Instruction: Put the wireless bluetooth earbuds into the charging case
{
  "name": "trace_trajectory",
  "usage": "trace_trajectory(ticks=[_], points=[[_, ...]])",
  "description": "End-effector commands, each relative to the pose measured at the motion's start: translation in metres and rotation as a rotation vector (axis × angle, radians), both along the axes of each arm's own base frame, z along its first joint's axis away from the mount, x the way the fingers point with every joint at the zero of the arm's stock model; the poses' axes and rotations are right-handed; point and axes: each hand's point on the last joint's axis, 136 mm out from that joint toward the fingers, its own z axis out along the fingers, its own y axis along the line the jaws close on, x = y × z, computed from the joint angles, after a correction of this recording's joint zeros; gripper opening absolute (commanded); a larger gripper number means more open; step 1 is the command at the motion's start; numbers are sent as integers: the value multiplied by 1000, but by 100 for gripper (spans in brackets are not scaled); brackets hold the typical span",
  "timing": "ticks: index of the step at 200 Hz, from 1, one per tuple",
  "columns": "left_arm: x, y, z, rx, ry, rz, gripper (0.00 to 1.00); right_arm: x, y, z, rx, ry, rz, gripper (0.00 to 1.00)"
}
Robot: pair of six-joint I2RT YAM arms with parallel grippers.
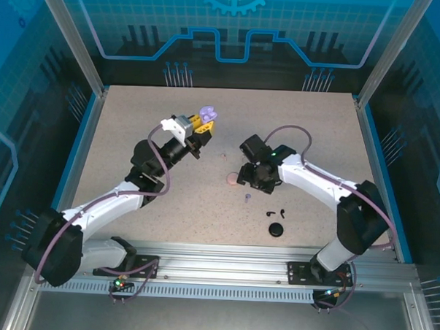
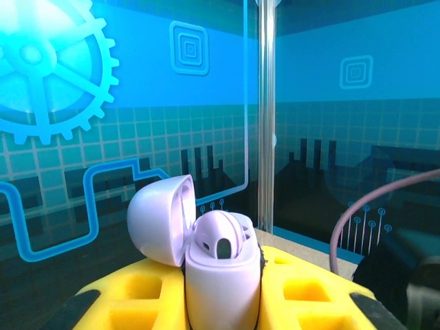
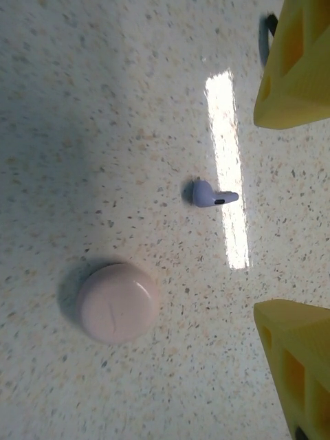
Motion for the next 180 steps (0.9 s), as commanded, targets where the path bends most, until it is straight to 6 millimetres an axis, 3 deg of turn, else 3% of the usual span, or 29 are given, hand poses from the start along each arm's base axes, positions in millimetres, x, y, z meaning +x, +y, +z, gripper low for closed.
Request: trace_trajectory(ticks=[1, 53, 180], points=[[-9, 7, 17, -57, -35, 5, 0, -6, 7, -18, -37, 63, -75, 66], [-13, 10, 20, -70, -45, 11, 0, -13, 11, -59, -120, 167, -79, 55], [-10, 9, 10, -49, -35, 14, 0, -1, -4, -74, -168, 168, -83, 39]])
